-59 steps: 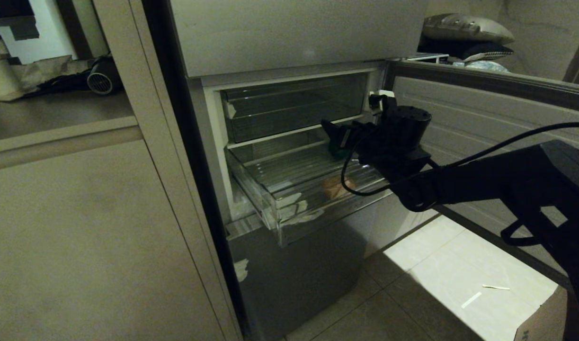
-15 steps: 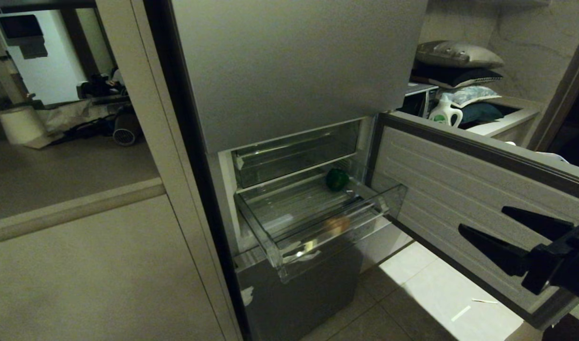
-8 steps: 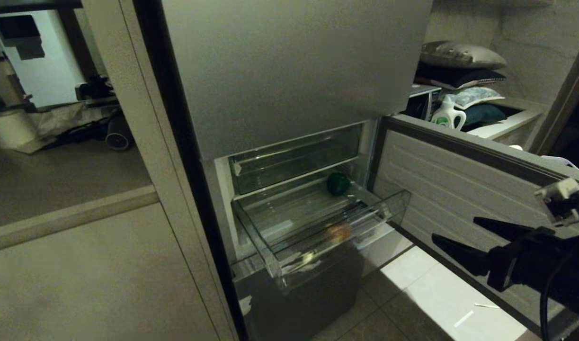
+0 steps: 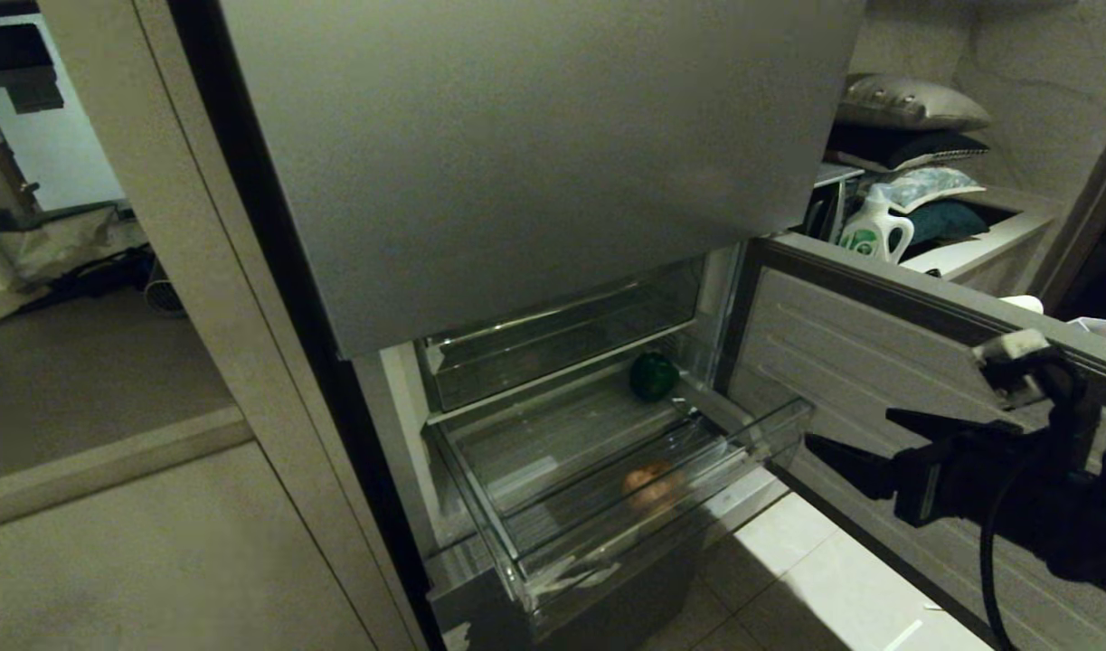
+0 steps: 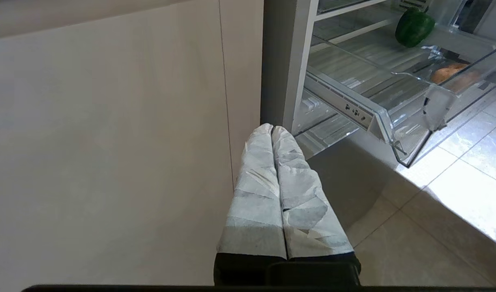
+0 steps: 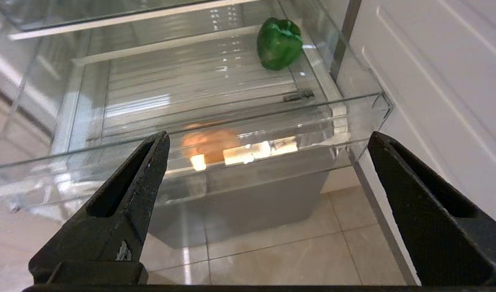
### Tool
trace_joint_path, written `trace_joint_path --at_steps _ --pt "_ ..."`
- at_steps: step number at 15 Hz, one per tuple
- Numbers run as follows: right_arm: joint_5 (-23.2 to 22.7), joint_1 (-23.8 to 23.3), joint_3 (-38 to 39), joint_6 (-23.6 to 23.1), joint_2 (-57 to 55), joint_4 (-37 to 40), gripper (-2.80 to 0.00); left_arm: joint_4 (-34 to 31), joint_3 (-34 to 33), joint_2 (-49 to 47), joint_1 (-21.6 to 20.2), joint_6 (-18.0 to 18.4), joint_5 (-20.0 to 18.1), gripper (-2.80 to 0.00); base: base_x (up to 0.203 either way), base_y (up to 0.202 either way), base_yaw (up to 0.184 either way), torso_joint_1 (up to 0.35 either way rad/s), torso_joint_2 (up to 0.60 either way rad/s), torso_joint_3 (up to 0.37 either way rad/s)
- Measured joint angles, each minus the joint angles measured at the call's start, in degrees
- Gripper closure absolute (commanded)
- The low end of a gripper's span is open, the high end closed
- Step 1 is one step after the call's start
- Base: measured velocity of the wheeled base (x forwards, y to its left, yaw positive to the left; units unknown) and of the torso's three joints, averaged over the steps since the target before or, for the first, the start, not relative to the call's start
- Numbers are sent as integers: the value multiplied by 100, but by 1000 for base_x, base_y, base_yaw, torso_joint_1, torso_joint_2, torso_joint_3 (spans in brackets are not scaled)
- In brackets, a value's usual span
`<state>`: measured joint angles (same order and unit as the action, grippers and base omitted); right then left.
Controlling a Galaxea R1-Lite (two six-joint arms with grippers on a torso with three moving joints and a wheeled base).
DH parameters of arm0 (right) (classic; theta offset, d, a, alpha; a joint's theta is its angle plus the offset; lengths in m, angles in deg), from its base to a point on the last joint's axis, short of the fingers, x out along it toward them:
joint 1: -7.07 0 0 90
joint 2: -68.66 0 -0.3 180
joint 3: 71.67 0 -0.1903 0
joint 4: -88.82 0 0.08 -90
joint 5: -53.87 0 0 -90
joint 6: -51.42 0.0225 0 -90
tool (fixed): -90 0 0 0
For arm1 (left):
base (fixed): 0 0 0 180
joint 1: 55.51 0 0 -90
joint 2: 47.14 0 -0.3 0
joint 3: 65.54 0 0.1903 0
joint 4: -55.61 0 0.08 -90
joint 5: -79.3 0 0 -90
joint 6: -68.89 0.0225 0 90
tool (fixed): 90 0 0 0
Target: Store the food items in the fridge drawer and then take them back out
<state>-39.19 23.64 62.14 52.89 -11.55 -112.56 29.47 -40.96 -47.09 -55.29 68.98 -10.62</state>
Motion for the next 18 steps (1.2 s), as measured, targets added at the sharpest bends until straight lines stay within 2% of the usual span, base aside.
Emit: trace_joint_path --at_steps 6,10,14,18 --pt "159 16 -1146 0 -1638 0 -280 0 0 0 0 0 0 0 0 0 0 0 0 0" --pt "442 56 -2083 104 -2832 5 -280 0 0 0 0 0 -2 0 0 0 0 0 0 0" --pt "457 376 -2269 191 -3106 -4 -280 -2 2 0 0 0 0 0 0 0 0 0 0 0" --pt "457 721 -2057 200 -2895 -52 -280 -2 2 0 0 0 0 0 0 0 0 0 0 0"
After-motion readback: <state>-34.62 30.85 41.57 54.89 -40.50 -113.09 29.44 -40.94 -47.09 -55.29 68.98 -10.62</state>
